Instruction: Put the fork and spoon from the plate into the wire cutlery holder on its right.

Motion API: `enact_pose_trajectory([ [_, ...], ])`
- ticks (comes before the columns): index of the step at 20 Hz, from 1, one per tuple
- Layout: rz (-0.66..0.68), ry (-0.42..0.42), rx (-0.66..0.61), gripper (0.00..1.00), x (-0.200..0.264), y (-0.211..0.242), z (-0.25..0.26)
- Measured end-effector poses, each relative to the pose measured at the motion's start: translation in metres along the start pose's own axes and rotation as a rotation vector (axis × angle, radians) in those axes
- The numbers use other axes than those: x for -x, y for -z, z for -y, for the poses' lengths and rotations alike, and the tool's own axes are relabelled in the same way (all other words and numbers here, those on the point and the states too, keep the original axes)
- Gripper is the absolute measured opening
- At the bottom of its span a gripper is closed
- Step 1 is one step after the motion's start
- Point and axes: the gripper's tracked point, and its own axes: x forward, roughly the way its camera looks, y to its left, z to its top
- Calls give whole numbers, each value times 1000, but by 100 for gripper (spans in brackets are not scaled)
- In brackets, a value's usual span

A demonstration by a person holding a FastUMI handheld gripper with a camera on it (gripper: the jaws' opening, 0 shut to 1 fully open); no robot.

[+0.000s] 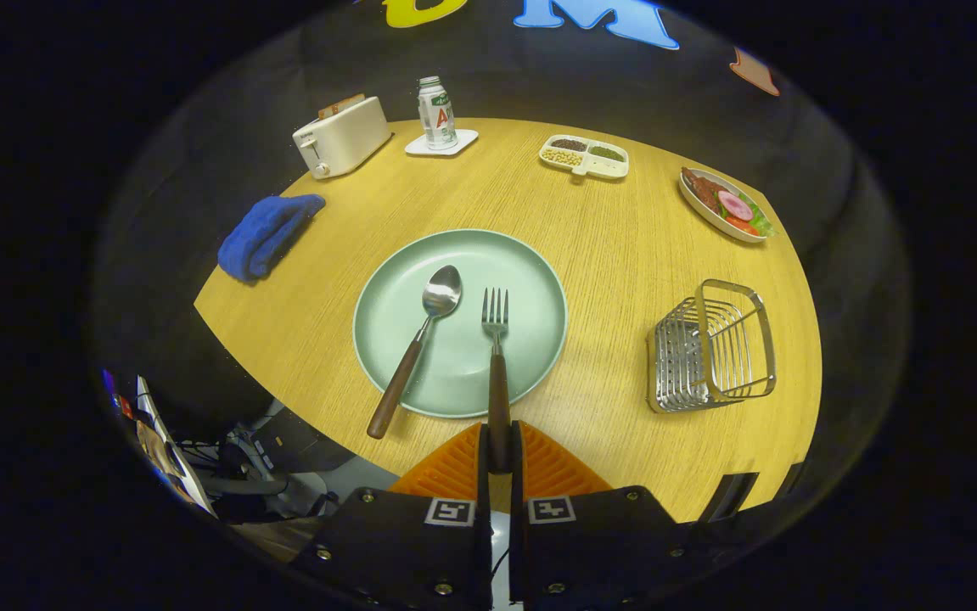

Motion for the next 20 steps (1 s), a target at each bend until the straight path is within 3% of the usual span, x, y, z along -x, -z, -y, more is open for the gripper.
enact_pose_trajectory([
  [2, 13, 27, 4, 8, 9, -6, 10],
  [10, 41, -63, -155, 8, 37, -36, 14],
  [20, 87, -75, -150, 8, 97, -69, 38],
])
